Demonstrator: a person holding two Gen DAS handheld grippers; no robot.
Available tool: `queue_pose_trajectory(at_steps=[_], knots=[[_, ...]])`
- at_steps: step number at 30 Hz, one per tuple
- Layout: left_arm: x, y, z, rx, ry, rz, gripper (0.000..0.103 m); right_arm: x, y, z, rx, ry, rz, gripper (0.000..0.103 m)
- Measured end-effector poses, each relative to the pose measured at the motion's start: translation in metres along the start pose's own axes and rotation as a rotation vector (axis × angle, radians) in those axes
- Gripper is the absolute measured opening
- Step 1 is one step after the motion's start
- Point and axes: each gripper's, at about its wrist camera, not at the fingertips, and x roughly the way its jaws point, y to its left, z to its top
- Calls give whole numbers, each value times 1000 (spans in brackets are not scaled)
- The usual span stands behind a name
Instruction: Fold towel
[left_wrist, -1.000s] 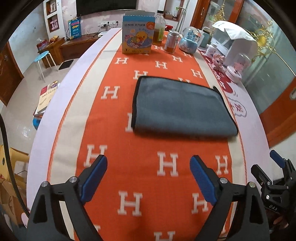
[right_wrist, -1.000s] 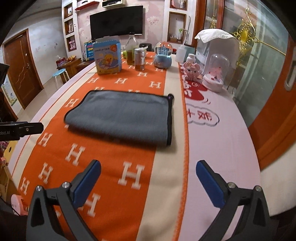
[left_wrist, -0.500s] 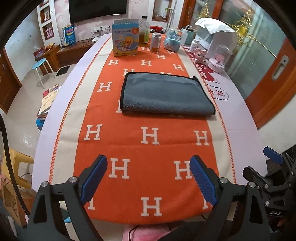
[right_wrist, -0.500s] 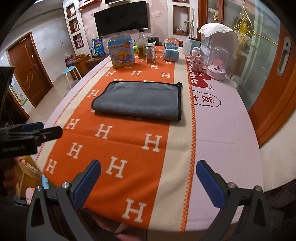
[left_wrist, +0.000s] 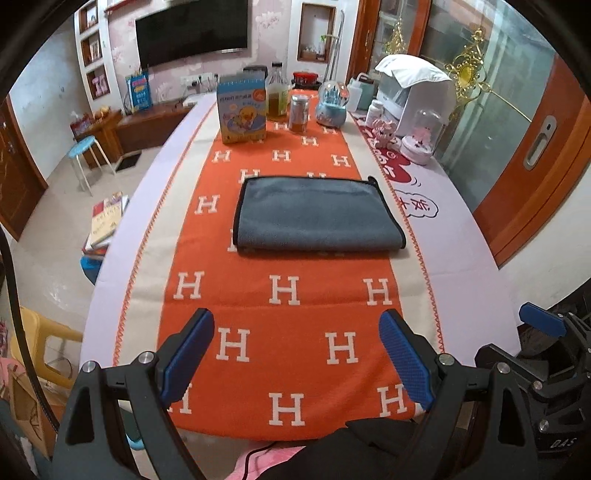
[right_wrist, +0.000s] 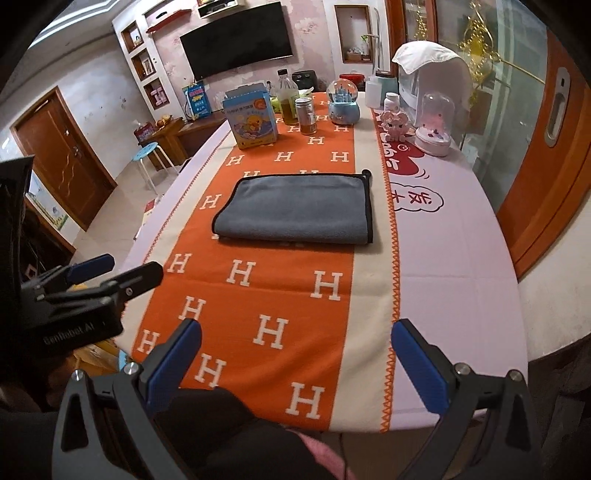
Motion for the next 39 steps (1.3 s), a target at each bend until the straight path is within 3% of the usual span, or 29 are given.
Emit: queue_pose_trajectory(at_steps=[13, 17, 24, 39], knots=[[-14, 0, -6, -13, -88, 75, 90, 2, 11, -8, 42, -9, -69, 103], [-18, 1, -8, -15, -110, 92, 95, 3, 11, -9, 49, 0, -79, 103], [-18, -1, -9, -8, -113, 97, 102, 5, 11, -11, 53, 9, -96, 103], [-22, -8, -10, 14, -135, 118, 102, -2, 6, -12, 58, -28, -102, 103]])
